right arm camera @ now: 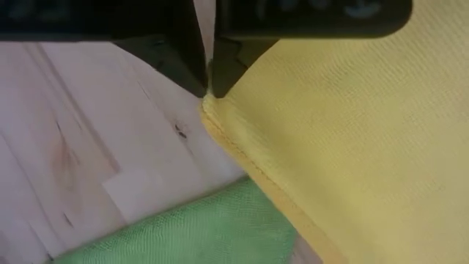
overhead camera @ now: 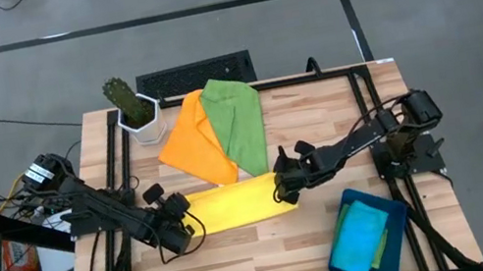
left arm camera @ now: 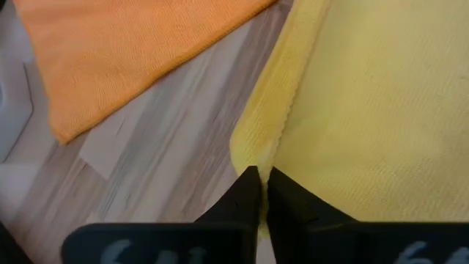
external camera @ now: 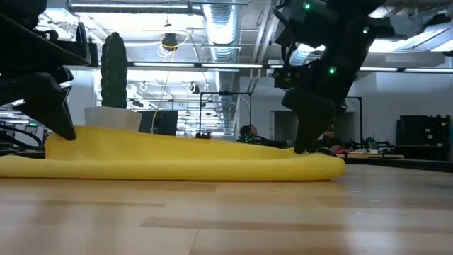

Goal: Fold microfiber towels
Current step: Fold the yellow microfiber towel

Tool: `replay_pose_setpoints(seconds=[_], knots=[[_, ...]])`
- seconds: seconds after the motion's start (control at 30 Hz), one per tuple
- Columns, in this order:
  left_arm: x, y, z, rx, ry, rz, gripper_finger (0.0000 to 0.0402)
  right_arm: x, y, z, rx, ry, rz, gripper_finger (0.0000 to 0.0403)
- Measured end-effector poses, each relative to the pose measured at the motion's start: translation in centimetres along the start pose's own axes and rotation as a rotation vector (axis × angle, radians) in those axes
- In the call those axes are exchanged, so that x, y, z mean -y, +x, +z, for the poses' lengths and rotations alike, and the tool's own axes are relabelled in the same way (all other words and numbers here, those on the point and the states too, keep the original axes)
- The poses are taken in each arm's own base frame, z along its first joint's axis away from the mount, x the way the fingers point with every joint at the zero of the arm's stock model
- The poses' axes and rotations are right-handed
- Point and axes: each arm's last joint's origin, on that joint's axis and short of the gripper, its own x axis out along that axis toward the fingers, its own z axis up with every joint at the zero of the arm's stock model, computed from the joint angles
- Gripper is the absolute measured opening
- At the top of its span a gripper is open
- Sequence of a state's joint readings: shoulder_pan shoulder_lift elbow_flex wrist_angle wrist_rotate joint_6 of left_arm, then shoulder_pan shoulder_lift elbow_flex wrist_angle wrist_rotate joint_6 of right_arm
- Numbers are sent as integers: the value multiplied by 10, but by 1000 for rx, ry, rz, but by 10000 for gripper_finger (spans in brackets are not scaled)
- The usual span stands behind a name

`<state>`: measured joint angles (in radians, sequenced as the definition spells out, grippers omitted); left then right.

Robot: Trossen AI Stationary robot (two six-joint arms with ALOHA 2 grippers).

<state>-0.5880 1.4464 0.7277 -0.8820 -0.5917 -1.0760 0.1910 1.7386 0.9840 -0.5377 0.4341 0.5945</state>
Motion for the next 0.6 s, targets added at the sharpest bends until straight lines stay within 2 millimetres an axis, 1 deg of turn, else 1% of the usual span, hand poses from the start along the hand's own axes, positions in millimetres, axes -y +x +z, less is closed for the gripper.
replay_pose_setpoints(seconds=[0.1, 0.3, 0.37, 0.43, 0.5, 0.53, 0.6], knots=[[0, 0, 0, -3, -3, -1, 51, 3, 2, 2, -21, 15, 18, 63], [-1, 0, 0, -5, 11, 3, 148, 8, 5, 5, -31, 12, 19, 109], [-4, -4, 1, -19, 21, 29, 175, 9, 3, 5, -23, -5, 17, 125], [-9, -14, 6, -32, 18, 64, 193, 11, -4, 8, 10, 2, 6, 138], [-17, -28, 10, -8, 4, 101, 202, 15, -15, 11, 64, 21, -7, 147], [-21, -37, 13, 25, -7, 107, 204, 16, -22, 12, 99, 39, -18, 150], [-25, -53, 17, 147, -48, 72, 203, 16, -37, 17, 203, 77, -36, 154]])
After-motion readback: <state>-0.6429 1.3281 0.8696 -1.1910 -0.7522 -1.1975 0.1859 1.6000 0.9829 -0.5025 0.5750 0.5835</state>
